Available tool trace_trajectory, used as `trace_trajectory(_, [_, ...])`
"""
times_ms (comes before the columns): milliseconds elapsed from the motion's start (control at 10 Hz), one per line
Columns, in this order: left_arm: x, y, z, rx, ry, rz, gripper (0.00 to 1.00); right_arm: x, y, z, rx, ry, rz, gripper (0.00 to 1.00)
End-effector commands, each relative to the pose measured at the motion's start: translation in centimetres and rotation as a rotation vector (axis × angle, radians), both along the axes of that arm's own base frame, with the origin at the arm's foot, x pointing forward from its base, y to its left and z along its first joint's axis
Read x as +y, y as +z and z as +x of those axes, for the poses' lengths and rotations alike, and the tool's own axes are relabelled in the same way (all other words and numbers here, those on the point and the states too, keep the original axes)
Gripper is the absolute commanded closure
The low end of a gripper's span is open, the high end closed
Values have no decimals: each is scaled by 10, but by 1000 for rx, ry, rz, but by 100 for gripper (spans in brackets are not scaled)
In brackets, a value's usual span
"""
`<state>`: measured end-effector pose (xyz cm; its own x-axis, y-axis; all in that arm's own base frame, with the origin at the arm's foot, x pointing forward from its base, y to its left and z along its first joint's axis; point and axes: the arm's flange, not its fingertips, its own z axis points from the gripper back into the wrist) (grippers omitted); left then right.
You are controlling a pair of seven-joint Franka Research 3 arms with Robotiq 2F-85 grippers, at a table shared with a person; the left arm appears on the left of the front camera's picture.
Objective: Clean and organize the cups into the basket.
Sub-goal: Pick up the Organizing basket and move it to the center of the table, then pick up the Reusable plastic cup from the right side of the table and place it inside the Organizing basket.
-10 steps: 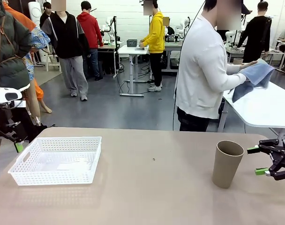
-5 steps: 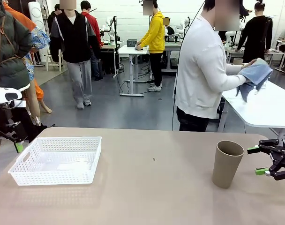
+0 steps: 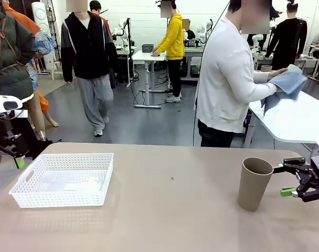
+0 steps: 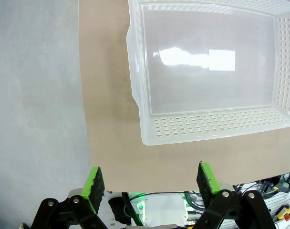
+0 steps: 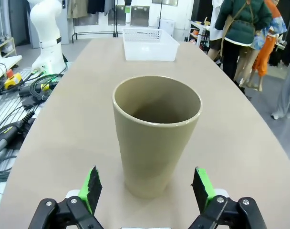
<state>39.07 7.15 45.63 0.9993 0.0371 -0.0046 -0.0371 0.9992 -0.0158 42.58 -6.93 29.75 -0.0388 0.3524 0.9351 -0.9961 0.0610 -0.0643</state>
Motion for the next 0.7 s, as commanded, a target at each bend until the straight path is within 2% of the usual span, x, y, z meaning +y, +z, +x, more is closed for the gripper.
trace_trajectory(0, [6, -5, 1, 2, -31, 15, 0, 7, -11, 15, 58, -34, 30, 0])
trace_trajectory(200, [8, -13, 4, 23, -39, 8, 0, 14, -21, 21, 77, -46, 35, 0])
trace_trajectory(600, [8, -26, 9, 74, -55, -3, 0, 36, -37, 31, 57, -6, 52, 0])
